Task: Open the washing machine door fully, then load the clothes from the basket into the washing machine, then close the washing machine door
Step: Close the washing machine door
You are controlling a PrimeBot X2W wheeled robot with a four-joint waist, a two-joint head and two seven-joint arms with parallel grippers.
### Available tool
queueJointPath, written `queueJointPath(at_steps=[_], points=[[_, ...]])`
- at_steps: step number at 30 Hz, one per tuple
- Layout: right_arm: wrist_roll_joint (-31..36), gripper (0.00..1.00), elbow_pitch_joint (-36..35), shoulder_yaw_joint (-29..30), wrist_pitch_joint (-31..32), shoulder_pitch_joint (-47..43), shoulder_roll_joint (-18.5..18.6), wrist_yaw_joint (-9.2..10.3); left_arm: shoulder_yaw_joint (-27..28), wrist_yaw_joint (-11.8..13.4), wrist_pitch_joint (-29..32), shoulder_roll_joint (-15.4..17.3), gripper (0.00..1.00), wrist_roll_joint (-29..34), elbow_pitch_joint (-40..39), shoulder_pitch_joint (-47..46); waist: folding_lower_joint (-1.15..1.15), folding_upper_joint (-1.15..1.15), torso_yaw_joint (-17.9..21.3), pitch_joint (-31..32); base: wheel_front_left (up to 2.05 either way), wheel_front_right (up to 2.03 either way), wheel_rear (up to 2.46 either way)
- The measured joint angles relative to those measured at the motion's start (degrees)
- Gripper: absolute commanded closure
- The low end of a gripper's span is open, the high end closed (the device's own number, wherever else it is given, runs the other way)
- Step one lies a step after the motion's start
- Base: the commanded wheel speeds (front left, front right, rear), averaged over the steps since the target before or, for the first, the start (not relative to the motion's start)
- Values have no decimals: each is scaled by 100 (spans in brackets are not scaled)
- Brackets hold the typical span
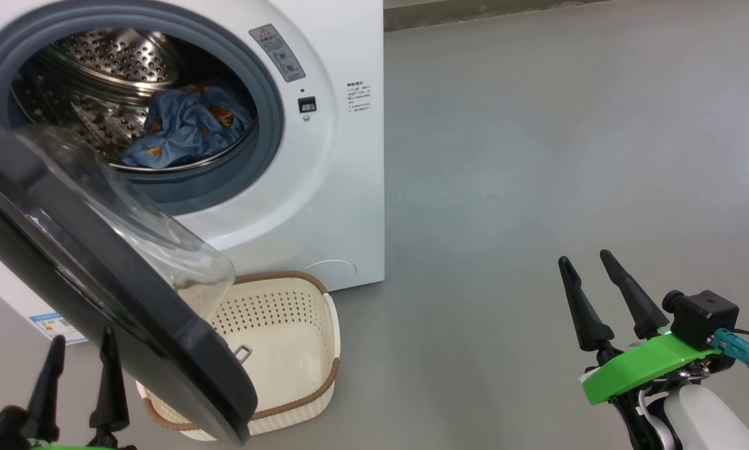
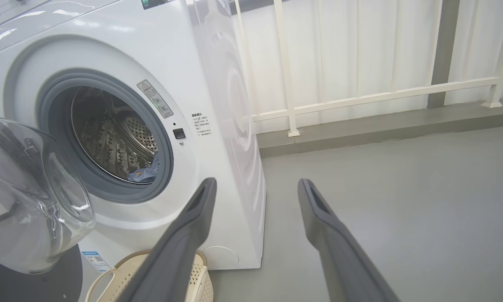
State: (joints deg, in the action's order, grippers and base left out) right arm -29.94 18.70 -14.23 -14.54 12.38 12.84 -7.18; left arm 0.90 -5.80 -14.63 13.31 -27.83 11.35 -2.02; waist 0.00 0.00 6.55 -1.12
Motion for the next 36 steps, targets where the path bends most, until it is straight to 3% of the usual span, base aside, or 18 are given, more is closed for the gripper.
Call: queueJointPath(at_steps=[8, 36], points=[[77, 0, -11, 23, 0, -1, -3, 0, 115, -81, 0, -194, 0, 245, -2, 83, 0, 0, -64, 0, 0, 0, 0], [75, 0, 45, -57, 0, -1, 26, 0, 96, -141, 0, -271, 0, 382, -13, 83, 0, 0, -178, 23, 0, 0, 0]])
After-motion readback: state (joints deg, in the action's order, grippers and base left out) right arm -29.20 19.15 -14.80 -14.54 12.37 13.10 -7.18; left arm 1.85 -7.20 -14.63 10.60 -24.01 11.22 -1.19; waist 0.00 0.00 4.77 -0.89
